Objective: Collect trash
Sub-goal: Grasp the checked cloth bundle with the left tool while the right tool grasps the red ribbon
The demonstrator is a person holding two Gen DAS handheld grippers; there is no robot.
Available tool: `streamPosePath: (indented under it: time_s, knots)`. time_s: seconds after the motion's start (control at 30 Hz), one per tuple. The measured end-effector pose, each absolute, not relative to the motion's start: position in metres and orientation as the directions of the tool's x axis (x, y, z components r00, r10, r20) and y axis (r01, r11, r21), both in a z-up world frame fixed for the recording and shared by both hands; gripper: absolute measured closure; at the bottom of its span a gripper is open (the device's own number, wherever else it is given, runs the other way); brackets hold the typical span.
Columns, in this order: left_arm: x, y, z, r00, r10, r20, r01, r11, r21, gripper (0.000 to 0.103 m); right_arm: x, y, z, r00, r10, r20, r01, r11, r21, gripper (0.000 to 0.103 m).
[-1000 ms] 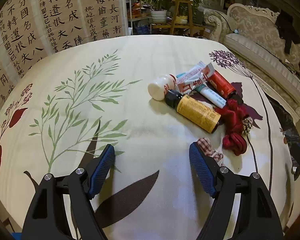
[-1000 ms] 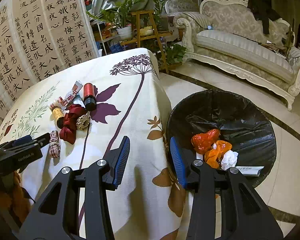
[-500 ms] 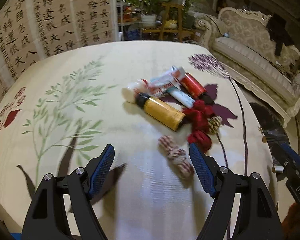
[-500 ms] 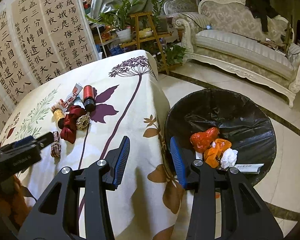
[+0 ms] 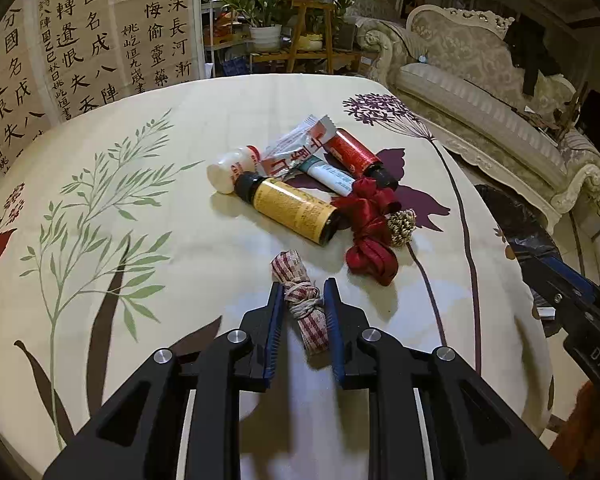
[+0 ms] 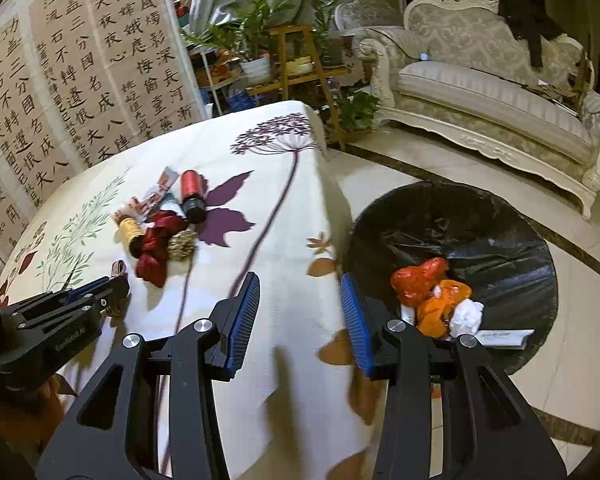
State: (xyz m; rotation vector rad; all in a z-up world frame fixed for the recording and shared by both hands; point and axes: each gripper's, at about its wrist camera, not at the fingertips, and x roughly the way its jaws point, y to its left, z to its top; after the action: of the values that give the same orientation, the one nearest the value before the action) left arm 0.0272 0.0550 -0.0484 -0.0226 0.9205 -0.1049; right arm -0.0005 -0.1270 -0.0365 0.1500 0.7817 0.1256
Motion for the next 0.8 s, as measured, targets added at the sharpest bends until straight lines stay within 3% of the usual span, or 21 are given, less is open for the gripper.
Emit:
streamPosePath:
  time_s: [0.63,0.8]
  knots:
    - [0.022,0.143,-0.041,0.662,0.039,-0.748,-0.047,0.999,0.010,0.082,0.021,-0.026,-0.033,0.632,0.279,-0.723,-0.251,0.956,0.151,0.062]
    - [0.025,0.156,-0.044,0.660,0.053,-0.750,-0.059,0.998,0.018,0.082,0.031,-0.010,-0.040,0.605,0.272,-0.748,-0.264,0.955,0.133,0.070]
